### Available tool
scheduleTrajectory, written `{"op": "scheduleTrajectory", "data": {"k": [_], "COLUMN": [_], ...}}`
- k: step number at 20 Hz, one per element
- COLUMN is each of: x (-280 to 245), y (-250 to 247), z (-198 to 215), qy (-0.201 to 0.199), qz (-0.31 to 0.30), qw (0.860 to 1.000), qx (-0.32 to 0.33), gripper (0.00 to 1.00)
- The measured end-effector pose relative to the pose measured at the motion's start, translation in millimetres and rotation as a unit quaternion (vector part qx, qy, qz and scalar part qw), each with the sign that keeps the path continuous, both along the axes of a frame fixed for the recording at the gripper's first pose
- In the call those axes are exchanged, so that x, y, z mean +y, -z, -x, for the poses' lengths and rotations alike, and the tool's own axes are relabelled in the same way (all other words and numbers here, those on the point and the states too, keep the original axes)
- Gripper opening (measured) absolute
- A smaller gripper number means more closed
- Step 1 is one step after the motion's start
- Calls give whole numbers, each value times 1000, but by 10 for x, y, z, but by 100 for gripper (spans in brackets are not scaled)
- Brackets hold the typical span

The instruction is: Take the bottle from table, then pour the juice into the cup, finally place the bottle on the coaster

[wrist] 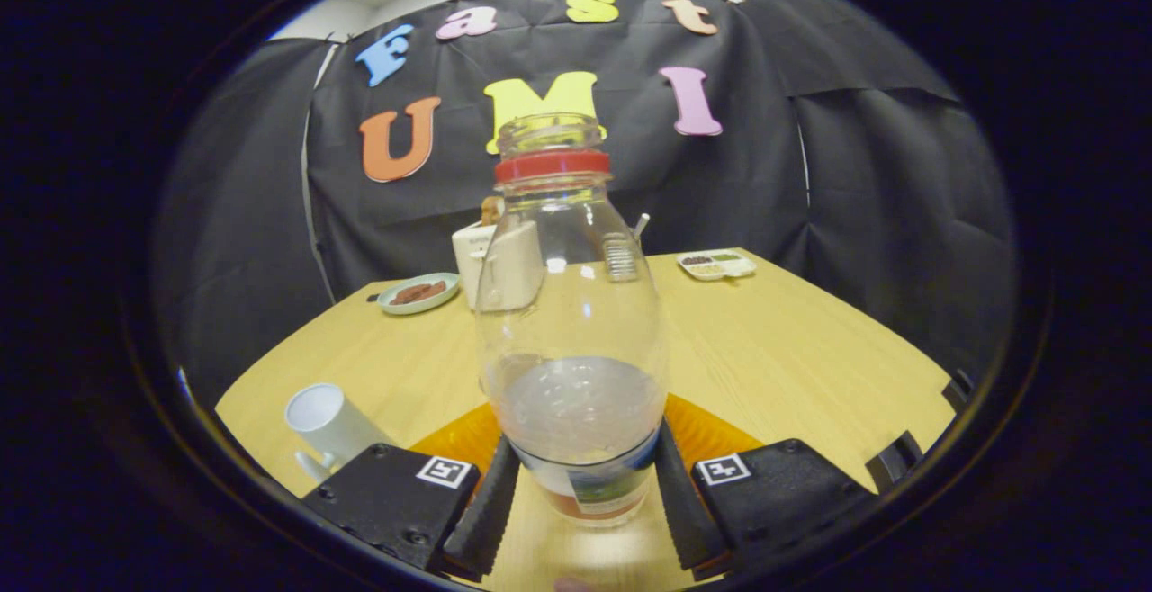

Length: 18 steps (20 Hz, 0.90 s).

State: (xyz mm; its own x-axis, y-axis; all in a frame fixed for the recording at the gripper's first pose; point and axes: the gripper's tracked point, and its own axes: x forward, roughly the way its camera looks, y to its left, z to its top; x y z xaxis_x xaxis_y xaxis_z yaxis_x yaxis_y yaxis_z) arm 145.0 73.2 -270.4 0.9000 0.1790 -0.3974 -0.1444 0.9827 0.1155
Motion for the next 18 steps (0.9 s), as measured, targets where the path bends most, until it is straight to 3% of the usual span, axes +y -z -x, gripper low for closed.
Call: {"op": "scheduleTrajectory", "data": {"k": [4,8,13,18], "x": [154,270,435,426], "y": [-119,-182,-83,-180], "z": [85,145,184,109], "qy": [-40,-75,-125,-133], "qz": [65,156,266,368], "qw": [997,985,956,920], "qx": [-4,-16,-12,-37], "gripper": [76,76,77,77]}}
